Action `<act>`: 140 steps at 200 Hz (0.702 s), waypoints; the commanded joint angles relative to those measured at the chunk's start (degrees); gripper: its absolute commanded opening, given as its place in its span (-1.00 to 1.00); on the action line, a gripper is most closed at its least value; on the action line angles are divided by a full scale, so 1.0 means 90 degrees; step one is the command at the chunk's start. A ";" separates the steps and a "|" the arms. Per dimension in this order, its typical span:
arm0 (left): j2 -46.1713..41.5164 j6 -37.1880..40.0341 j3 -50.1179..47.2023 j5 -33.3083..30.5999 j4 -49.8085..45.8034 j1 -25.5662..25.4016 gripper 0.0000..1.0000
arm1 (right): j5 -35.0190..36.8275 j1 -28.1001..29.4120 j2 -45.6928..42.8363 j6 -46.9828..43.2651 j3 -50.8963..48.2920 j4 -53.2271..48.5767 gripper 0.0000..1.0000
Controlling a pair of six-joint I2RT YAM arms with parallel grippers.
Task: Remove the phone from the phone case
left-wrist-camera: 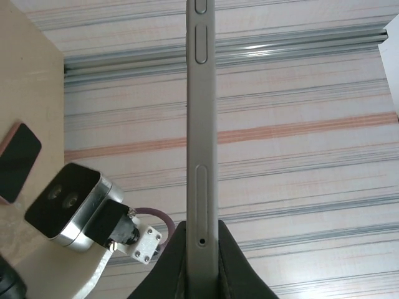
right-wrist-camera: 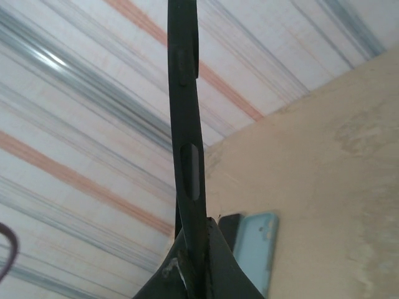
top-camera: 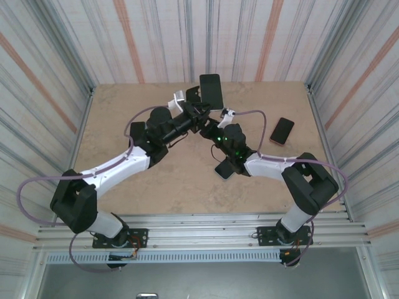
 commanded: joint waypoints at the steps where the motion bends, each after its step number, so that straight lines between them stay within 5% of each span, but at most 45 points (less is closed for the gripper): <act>1: -0.0646 0.0514 -0.0154 0.0363 -0.0177 0.0384 -0.98 | 0.0109 -0.0182 -0.0122 0.0166 -0.0188 -0.0264 -1.00; 88: -0.0956 0.1843 -0.1260 0.1531 -0.1677 0.1813 -0.96 | 0.0054 -0.0305 0.0456 0.1384 -0.0262 -0.0421 -1.00; 140: -0.0163 0.2133 -0.1673 0.2037 -0.1385 0.2331 -0.96 | 0.0090 -0.0064 0.0882 0.1860 -0.0054 -0.0637 -1.00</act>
